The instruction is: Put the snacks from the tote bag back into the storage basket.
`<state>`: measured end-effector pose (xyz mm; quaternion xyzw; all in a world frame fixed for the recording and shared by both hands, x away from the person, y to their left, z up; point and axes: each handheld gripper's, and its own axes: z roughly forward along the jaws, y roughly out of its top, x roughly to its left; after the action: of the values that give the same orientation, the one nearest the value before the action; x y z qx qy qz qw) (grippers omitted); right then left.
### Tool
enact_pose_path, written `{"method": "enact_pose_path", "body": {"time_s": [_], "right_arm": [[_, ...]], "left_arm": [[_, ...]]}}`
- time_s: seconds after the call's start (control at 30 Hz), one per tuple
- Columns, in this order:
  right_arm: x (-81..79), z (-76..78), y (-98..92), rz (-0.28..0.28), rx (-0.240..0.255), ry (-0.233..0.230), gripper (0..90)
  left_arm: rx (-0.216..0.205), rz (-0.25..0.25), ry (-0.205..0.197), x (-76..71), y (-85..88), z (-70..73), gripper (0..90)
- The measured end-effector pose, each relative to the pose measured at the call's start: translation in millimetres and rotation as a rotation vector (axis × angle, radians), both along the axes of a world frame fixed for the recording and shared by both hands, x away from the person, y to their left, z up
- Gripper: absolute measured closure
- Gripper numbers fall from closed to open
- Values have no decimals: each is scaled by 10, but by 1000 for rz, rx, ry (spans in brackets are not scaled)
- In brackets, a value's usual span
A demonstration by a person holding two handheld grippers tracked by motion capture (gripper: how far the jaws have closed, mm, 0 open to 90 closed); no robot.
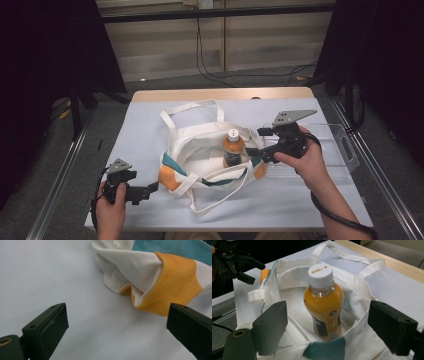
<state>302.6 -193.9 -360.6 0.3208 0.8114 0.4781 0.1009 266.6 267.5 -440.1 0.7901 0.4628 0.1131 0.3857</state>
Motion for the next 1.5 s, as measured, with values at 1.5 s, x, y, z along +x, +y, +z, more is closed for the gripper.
{"method": "enact_pose_path", "body": {"time_s": [1.5], "right_arm": [[260,67,358,44,-50,24,469]], "left_arm": [[-20,-13,3,10,32,2,36]]}}
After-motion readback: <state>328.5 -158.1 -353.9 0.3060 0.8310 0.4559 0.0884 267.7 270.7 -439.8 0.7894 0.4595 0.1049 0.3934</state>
